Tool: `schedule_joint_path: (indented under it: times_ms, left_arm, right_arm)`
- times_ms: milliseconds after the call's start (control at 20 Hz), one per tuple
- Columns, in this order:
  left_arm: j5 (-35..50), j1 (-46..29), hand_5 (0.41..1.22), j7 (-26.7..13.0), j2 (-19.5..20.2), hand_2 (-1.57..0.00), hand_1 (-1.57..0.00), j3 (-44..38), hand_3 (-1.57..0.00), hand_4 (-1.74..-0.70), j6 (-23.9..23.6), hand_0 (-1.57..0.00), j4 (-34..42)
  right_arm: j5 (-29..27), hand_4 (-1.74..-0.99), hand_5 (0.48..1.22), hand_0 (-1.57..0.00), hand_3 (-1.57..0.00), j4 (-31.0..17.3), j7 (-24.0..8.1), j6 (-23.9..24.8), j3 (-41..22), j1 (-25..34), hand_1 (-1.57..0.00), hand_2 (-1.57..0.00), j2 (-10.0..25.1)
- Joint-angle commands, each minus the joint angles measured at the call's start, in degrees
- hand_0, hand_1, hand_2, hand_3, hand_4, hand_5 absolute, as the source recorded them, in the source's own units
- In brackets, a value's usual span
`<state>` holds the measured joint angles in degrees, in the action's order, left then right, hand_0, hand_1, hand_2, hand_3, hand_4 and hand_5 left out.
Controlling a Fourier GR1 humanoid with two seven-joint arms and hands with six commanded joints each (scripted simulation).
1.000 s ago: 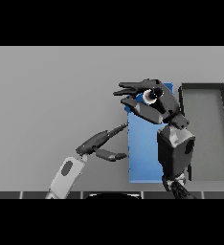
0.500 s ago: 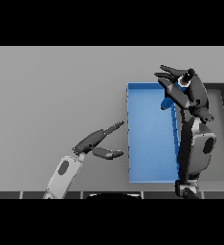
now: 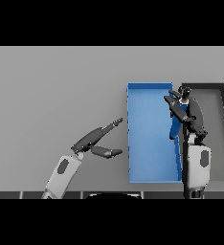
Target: Pick up the blue pipe and place it into the blue bin.
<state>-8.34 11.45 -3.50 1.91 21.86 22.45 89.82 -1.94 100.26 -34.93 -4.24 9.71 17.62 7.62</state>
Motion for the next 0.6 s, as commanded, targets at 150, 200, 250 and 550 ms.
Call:
schedule_joint_path:
  times_ms: [150, 200, 250, 550]
  left_arm:
    - [-0.9, 0.0, 0.474, 0.2, -0.2, 0.00, 0.00, 0.4, 0.00, -0.92, -0.5, 0.00, -0.1]
    - [-0.9, -0.1, 0.476, 0.4, -0.1, 0.00, 0.00, 0.4, 0.00, -0.92, -0.5, 0.00, -0.2]
    - [-0.8, -0.1, 0.478, 0.3, -0.3, 0.00, 0.00, 0.5, 0.00, -0.92, -0.4, 0.00, -0.5]
    - [-1.3, 0.0, 0.491, 0.7, -0.6, 0.00, 0.00, 0.8, 0.00, -0.92, -0.8, 0.00, -0.6]
  right_arm:
    - [-3.2, -1.498, 1.221, -1.57, -1.57, -4.3, 0.0, 6.4, -4.0, -4.2, -1.57, -1.57, 2.7]
    - [-4.6, -1.497, 1.221, -1.57, -1.57, -5.1, 0.0, 8.3, -6.1, -5.3, -1.57, -1.57, 4.1]
    - [-6.3, -1.546, 1.221, -1.57, -1.26, -4.4, 0.4, 9.6, -8.0, -6.4, -1.57, -1.57, 5.5]
    - [-13.8, -1.626, 1.161, -1.57, -0.45, -3.8, 1.5, 20.4, -14.7, -7.9, -1.57, -1.52, 11.6]
